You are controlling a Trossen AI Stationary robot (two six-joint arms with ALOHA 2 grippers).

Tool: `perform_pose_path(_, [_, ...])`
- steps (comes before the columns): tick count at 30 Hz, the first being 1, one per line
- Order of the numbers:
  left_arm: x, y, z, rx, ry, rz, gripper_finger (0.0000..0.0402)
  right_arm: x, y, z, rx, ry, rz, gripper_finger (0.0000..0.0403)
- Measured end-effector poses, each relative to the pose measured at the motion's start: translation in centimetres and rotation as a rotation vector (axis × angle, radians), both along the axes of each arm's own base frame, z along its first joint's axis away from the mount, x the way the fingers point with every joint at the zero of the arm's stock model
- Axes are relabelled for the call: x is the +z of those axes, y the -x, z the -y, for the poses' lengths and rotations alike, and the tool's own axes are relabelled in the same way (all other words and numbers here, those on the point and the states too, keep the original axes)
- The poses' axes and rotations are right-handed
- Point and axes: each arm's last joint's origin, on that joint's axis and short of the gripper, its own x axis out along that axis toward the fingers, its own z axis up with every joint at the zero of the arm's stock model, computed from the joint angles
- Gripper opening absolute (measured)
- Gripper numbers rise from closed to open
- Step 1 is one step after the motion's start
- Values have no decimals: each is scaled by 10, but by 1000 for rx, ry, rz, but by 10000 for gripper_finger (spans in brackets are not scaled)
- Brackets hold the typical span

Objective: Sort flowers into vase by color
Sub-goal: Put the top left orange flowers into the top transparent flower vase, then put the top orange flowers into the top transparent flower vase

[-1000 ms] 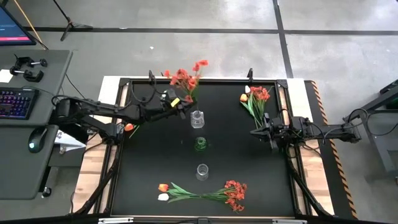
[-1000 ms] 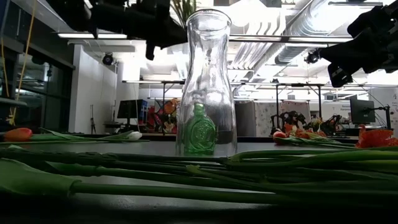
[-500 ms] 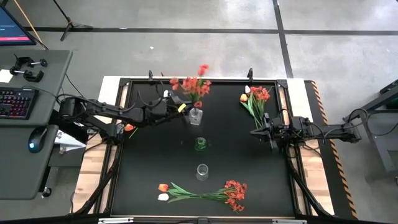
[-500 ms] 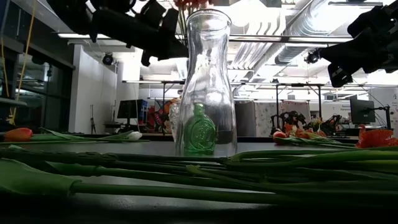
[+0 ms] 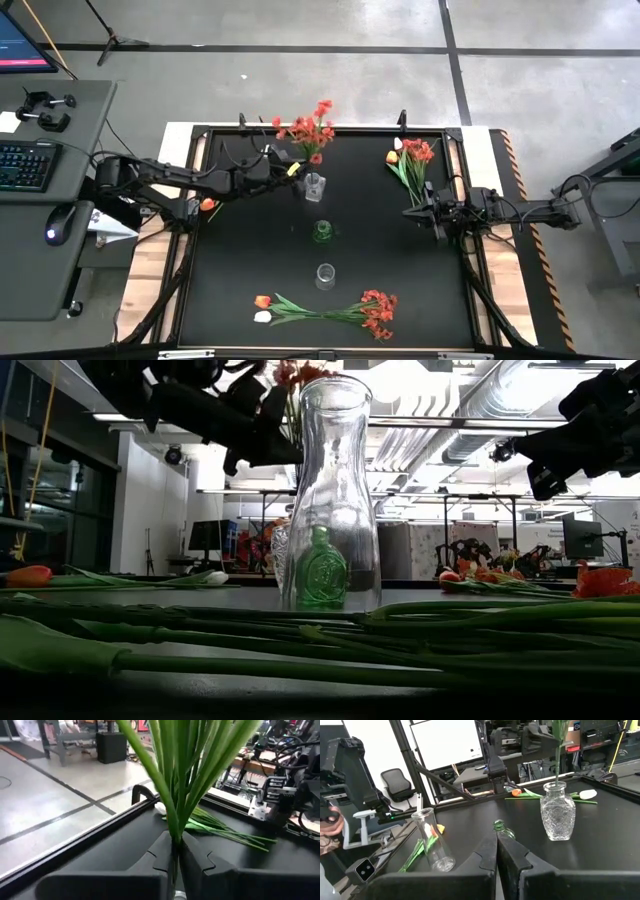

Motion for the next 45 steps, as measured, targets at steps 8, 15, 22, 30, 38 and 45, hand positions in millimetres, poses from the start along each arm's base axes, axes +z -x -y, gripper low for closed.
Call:
perform_pose_path(8, [0,1,-3,-94,106,29,123,0,0,0,0,0,0,0])
perform_pose_path(15, [6,17,0,-101,173,-58,201,0,0,0,0,0,0,0])
perform_pose_path(22, [20,49,11,-202,255,-168,215,0,0,0,0,0,0,0])
perform_pose_path(30, [56,93,25,-245,311,-45,215,0,0,0,0,0,0,0])
perform_pose_path(38, [88,108,19,-125,255,238,215,0,0,2,-58,111,7,0])
perform_pose_path(45, [90,108,18,-117,260,273,215,43,8,3,-52,-258,454,0])
